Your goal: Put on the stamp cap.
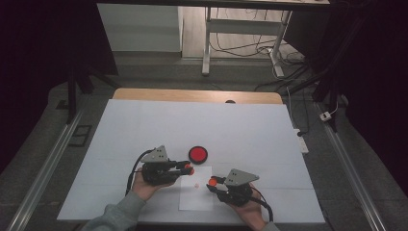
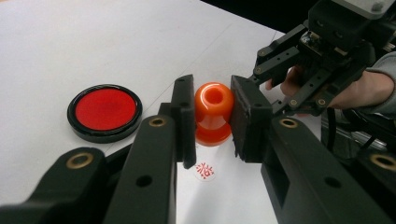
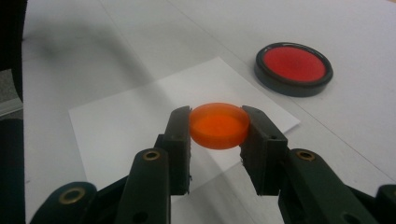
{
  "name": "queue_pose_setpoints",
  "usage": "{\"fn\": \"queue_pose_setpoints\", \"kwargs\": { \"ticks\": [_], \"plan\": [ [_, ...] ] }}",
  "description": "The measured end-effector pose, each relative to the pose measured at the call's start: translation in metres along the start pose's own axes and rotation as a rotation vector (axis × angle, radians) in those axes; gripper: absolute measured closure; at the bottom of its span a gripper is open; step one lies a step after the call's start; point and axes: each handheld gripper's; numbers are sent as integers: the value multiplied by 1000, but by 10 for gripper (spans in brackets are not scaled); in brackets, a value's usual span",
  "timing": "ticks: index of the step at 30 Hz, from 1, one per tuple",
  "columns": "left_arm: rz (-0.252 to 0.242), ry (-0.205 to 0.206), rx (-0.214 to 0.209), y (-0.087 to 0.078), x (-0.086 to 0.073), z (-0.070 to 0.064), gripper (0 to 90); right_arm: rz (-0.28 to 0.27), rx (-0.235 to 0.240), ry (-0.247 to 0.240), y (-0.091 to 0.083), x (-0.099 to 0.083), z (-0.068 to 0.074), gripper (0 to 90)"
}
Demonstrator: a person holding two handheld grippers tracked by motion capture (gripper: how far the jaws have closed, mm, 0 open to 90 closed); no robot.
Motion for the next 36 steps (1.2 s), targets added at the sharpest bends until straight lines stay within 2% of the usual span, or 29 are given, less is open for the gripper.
{"fn": "queue_pose_setpoints", "kwargs": {
  "ticks": [10, 15, 20, 24, 36],
  "plan": [
    [-10, -7, -11, 0, 1, 0, 718, 10, 19, -25, 8, 4, 8, 639],
    [-10, -7, -16, 1, 2, -2, 718, 5, 20, -18, 9, 5, 9, 639],
    [-14, -12, -50, 6, 4, -8, 718, -2, 32, -17, 12, 6, 11, 639],
    [-12, 1, -69, 12, 7, -14, 718, -6, 33, -20, 13, 7, 13, 639],
    [1, 12, -91, 21, 9, -20, 718, -5, 35, -19, 13, 8, 14, 639]
  ]
}}
Point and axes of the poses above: each handheld gripper's, and its own axes: y roughly forward along the jaws, x roughly out of its top, z roughly to its left, and after that the axes turned 2 degrees about x, right-handed
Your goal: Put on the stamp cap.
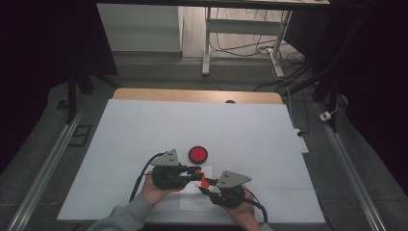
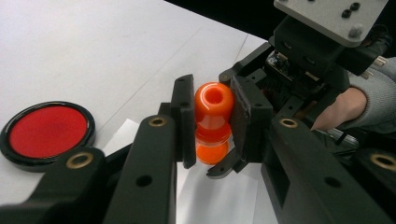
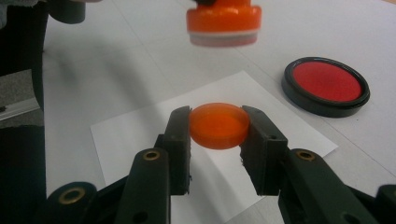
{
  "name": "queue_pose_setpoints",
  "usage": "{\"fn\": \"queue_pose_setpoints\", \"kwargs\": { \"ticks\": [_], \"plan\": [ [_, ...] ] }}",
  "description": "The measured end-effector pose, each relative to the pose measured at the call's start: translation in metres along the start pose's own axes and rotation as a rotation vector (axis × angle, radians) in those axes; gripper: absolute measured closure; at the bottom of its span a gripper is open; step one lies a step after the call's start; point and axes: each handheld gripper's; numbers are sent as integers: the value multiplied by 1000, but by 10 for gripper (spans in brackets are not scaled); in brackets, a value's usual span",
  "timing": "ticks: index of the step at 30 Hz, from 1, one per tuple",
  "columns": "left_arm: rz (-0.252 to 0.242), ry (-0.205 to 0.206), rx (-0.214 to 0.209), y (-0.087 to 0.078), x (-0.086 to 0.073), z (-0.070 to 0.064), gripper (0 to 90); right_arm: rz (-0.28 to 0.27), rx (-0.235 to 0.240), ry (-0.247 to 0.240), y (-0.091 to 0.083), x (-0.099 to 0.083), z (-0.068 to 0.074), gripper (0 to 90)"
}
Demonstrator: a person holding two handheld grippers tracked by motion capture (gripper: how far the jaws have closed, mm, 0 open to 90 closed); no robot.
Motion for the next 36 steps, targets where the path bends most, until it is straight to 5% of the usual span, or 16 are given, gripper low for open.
{"fn": "queue_pose_setpoints", "kwargs": {
  "ticks": [36],
  "plan": [
    [57, 5, -15, 18, -6, -2, 718, -43, 2, 10, -3, 1, 1, 640]
  ]
}}
Point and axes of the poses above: each handheld gripper's, and its own axes: y roughly forward along the jaws, x roughly out of its top, z roughly to its left, and after that the axes turned 2 degrees about x, right-handed
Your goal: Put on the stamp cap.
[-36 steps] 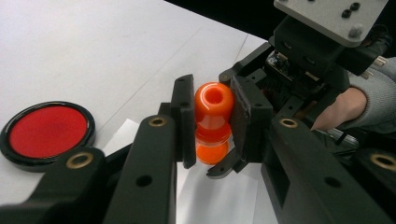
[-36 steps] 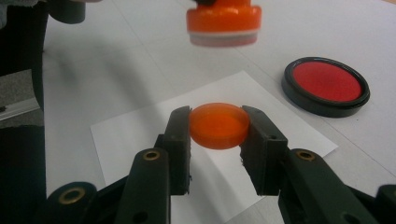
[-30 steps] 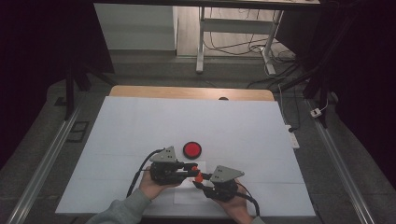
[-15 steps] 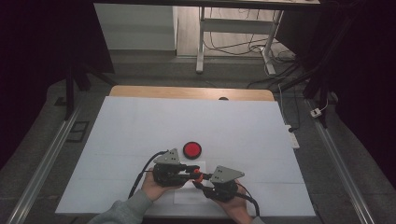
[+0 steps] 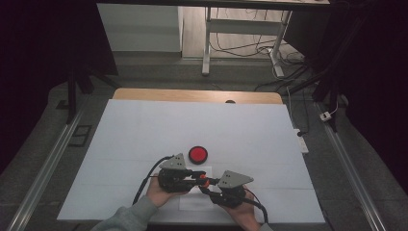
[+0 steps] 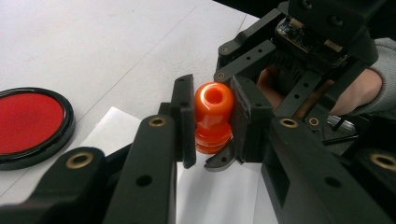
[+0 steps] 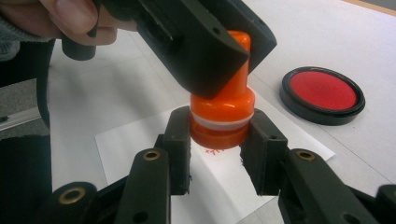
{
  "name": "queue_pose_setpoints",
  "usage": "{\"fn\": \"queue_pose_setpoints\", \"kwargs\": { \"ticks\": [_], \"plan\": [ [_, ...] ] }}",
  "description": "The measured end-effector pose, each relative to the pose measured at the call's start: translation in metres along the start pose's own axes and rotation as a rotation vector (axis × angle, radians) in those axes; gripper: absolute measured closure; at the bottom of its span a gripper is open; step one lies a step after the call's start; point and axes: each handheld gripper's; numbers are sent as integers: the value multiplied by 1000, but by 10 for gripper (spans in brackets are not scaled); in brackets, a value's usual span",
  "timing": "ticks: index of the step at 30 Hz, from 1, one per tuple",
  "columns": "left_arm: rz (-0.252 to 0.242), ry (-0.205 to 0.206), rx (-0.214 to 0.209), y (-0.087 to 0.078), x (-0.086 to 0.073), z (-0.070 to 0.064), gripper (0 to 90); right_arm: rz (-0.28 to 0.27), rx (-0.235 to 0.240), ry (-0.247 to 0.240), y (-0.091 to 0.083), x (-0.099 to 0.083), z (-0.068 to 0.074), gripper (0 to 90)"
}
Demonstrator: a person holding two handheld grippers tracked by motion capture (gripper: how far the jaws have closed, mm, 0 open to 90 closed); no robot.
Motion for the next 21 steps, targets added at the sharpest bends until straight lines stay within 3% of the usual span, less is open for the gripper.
{"fn": "queue_pose_setpoints", "kwargs": {
  "ticks": [21],
  "plan": [
    [4, -2, -1, 3, -1, 0, 718, -8, 4, 23, -1, -1, -2, 641]
  ]
}}
Point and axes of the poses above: each handheld gripper's, and its own axes: y roughly forward along the jaws, x roughly out of its top, z roughly to its left, and after that the axes turned 2 degrees about x, right-handed
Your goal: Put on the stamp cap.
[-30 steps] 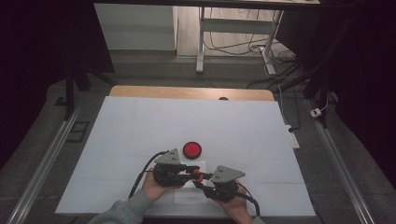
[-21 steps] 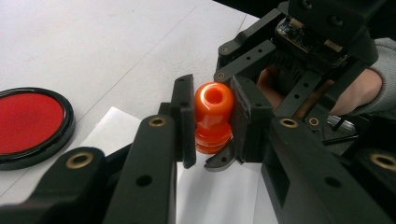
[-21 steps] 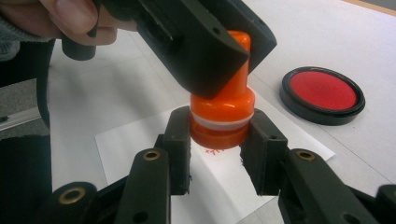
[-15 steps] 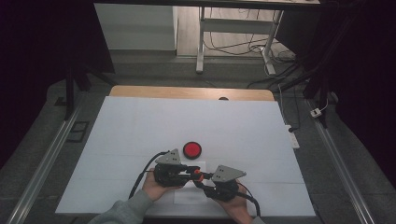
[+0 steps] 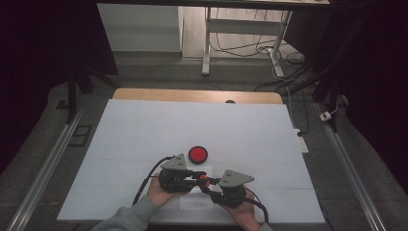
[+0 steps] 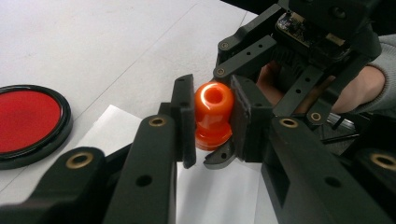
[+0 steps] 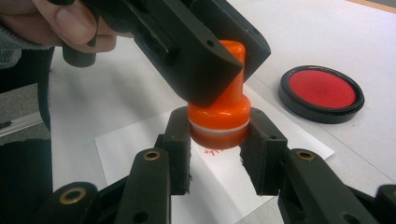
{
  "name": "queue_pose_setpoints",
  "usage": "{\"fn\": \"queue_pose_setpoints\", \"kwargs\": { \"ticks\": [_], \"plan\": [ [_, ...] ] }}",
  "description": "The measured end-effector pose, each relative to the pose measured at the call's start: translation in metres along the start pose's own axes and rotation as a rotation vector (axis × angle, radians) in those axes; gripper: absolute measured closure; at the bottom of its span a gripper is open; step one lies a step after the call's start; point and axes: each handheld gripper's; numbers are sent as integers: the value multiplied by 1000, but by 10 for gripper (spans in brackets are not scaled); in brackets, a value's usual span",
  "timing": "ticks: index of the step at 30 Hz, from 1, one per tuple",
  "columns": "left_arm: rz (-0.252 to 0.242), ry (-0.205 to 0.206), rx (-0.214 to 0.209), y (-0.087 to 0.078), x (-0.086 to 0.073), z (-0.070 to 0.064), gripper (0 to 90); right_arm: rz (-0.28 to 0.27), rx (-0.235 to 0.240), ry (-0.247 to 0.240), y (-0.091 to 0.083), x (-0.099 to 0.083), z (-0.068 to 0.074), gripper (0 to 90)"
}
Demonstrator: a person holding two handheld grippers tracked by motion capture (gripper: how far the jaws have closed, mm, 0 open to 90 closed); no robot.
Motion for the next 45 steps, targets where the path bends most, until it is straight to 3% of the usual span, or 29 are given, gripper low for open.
{"fn": "queue_pose_setpoints", "kwargs": {
  "ticks": [30, 45],
  "plan": [
    [-35, 2, -5, -1, -2, -1, 722, 5, -26, 11, -3, 5, 4, 648],
    [-44, 30, 23, 2, -5, -5, 724, 19, -52, 4, -3, 5, 6, 648]
  ]
}}
Point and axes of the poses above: each handheld gripper's, and its own axes: y roughly forward along the jaws, x roughly out of its top, z roughly to its left, and after that the axes turned 2 degrees about x, right-handed
